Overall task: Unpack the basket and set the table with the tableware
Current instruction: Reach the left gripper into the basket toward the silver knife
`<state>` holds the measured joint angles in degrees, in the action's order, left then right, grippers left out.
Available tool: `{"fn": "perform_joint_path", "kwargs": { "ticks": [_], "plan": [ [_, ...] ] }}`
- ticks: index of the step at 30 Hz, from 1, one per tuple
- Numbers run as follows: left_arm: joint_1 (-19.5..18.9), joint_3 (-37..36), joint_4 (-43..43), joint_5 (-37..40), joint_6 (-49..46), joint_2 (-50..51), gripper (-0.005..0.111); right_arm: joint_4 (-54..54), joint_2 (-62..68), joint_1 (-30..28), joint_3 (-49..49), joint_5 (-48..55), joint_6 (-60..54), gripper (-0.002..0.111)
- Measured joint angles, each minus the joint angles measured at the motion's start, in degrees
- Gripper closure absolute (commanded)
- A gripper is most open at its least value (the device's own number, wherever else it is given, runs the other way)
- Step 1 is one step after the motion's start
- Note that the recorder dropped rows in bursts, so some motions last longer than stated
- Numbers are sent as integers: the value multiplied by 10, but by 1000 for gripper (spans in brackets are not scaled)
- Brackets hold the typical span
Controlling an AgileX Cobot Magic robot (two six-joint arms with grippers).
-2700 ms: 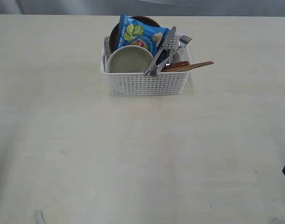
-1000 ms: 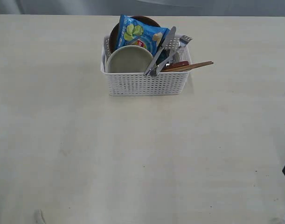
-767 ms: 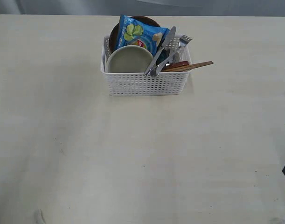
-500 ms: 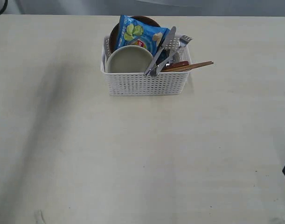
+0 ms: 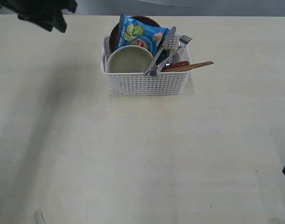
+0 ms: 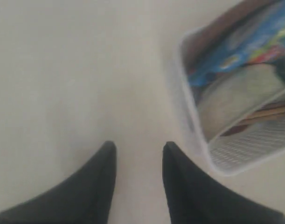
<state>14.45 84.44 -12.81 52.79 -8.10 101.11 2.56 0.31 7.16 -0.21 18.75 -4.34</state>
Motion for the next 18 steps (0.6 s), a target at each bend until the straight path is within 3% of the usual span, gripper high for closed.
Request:
{"fn": "perform_joint_path", "kwargs": {
  "ticks": [5, 9, 11, 13, 18],
  "plan": [
    [95, 66, -16, 8, -17, -1, 74, 0, 0, 0, 0, 0, 0, 109],
    [202, 80, -20, -1, -38, 16, 74, 0, 0, 0, 0, 0, 0, 109],
    [236, 80, -14, -17, -42, 39, 71, 0, 0, 0, 0, 0, 0, 109],
    [262, 80, -8, -38, -48, 66, 59, 0, 0, 0, 0, 0, 0, 109],
    [294, 86, 54, -128, -25, 110, 58, 0, 0, 0, 0, 0, 0, 109]
  ]
}}
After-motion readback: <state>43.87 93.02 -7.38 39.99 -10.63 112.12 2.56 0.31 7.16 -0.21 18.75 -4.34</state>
